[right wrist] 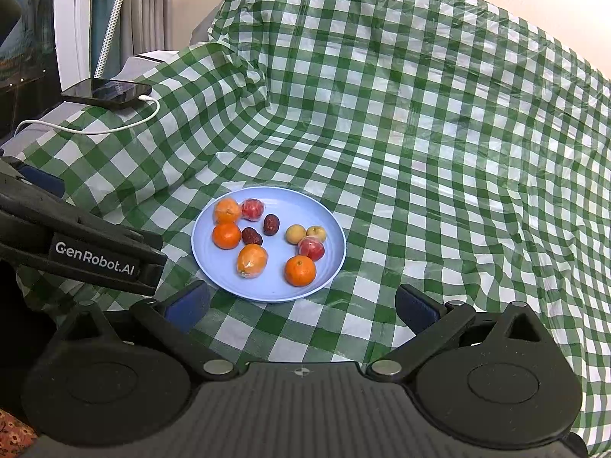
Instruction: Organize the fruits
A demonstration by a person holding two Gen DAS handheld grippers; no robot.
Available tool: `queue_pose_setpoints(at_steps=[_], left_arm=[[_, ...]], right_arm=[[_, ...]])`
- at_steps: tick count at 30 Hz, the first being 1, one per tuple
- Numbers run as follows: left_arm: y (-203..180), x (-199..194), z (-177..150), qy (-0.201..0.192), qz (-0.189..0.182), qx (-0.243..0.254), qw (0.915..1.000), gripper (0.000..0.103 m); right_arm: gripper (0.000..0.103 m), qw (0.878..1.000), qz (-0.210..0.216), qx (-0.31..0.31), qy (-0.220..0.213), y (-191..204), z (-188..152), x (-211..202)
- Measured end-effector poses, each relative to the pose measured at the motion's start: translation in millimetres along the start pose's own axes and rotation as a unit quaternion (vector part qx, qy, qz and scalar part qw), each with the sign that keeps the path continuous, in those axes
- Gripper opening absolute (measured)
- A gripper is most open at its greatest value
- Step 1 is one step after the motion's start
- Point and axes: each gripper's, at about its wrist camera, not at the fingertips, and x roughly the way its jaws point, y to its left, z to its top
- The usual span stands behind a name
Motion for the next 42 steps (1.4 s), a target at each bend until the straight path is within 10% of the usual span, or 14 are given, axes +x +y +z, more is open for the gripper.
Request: queue_pose_setpoints(at_steps=[42], left_arm=[[-0.9, 6.1, -3.2, 0.003, 0.004, 0.005, 1.0000, 0.103]], right_arm=[[0.102, 1.000, 0.002, 0.003, 0.006, -5.0, -4.5, 7.5]])
